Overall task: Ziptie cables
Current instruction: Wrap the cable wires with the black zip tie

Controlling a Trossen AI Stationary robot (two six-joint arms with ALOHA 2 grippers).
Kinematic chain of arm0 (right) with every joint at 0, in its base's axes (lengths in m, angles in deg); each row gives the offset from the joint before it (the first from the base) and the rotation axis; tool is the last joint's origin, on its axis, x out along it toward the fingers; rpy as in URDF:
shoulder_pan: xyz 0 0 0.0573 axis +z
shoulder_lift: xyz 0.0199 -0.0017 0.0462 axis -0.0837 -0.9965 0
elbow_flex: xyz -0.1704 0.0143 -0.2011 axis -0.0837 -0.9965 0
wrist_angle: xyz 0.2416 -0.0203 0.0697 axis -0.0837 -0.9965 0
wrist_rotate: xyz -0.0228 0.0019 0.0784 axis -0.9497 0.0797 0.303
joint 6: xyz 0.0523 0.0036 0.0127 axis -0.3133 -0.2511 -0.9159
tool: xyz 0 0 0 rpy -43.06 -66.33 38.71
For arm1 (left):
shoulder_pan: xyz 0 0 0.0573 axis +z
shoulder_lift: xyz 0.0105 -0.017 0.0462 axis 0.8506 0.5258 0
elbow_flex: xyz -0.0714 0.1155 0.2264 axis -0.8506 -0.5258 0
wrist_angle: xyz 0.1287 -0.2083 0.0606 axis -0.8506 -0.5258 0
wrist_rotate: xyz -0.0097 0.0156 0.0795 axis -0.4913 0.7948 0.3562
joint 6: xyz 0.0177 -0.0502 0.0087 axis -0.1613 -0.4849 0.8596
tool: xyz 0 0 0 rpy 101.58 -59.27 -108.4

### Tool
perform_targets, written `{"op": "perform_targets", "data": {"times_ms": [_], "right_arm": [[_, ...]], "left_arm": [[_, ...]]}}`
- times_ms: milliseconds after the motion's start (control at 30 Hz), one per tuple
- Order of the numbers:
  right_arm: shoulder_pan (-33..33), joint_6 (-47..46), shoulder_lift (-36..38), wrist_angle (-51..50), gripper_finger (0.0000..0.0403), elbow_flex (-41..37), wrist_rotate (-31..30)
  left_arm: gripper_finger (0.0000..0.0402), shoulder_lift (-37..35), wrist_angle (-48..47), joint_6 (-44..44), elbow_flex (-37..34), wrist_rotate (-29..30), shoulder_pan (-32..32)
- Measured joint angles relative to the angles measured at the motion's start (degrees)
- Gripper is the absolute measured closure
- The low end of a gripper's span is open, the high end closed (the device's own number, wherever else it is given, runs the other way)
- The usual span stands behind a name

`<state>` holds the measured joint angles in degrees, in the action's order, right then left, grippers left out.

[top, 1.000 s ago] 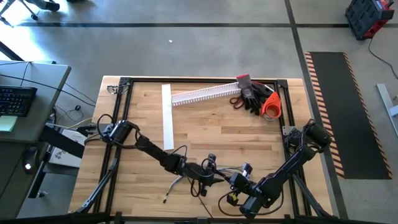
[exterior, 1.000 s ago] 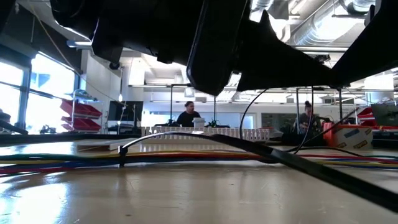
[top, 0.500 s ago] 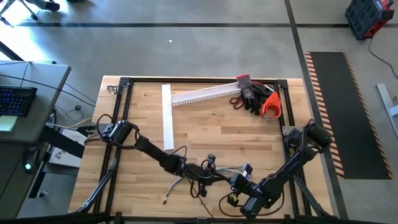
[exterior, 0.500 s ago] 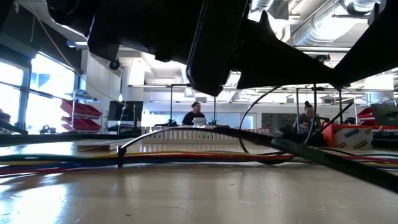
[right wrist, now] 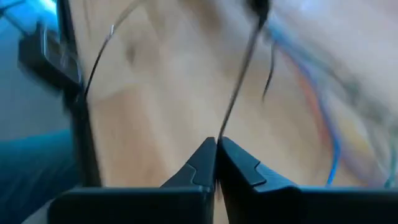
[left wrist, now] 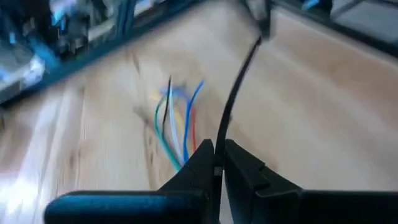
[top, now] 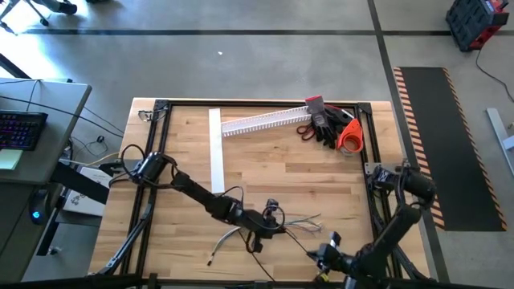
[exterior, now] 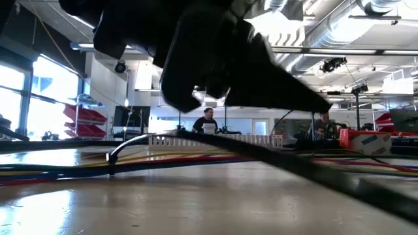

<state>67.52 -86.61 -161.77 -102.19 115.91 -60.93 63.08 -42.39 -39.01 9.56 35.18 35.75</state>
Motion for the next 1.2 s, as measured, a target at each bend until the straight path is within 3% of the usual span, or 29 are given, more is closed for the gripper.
{"op": "perform_targets", "data": {"times_ms": [200, 333, 433, 533, 800, 1000, 1200], "right_arm": [[6.08, -7.17, -1.89, 0.37, 0.04, 1.47, 7.02], [9.26, -15.98, -1.96, -10.3, 0.0401, 4.59, 5.66], [9.98, -17.53, -1.9, -12.18, 0.0402, 5.73, 0.1], [7.39, -7.75, -1.92, -6.38, 0.0398, 5.49, -7.64], [-5.82, 30.61, -1.92, 5.18, 0.0299, 5.2, -9.19], [-11.88, 37.41, -2.97, 4.05, 0.0269, 5.19, -4.54], [-11.93, 33.84, -4.28, -0.42, 0.0277, 5.16, -2.53]], "left_arm": [[0.0398, 0.0, -7.14, -2.23, -0.22, 0.7, 1.5], [0.0398, 0.0, -9.13, -3.61, -0.17, -0.69, 1.97], [0.0398, 0.0, -8.23, -3.19, -0.13, -0.87, 1.97], [0.0398, 0.0, -8.47, -3.45, -0.13, -1.44, 1.89], [0.0398, 0.0, -6.87, -3.63, -0.13, -3.99, 1.04], [0.0398, -0.51, -6.29, -2.62, -0.13, -3.45, 0.6], [0.0398, -1.18, -6.05, -1.07, -0.13, 1.37, 0.37]]}}
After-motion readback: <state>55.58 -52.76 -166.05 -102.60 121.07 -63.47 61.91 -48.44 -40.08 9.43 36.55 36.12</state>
